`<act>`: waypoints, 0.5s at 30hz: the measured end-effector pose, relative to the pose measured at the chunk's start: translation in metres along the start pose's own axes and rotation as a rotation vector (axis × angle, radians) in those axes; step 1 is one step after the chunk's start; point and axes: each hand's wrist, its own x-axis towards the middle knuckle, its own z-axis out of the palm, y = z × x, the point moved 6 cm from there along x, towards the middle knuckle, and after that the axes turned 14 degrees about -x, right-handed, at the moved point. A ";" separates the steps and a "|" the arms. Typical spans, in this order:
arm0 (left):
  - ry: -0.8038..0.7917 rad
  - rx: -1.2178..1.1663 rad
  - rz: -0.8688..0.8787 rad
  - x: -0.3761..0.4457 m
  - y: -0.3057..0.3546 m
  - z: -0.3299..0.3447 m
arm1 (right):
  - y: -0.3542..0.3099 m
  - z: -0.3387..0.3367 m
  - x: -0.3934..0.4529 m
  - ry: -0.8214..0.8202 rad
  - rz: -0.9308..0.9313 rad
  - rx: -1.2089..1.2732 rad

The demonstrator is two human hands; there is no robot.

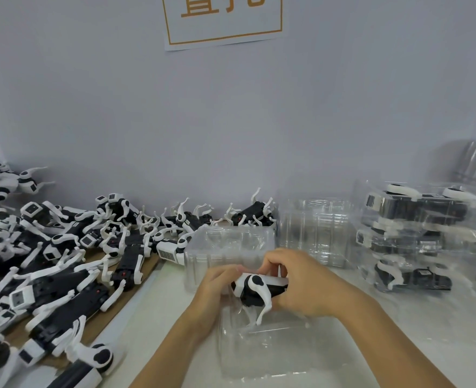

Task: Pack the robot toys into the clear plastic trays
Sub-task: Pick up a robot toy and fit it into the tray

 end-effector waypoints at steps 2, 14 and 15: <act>0.004 0.002 0.000 0.001 0.000 -0.001 | 0.000 0.000 0.000 -0.008 0.004 -0.003; -0.018 0.041 0.040 0.002 0.002 -0.001 | -0.003 0.001 -0.002 -0.072 0.011 -0.052; -0.012 0.035 0.045 0.002 0.002 -0.001 | -0.005 -0.001 -0.003 -0.088 -0.002 -0.048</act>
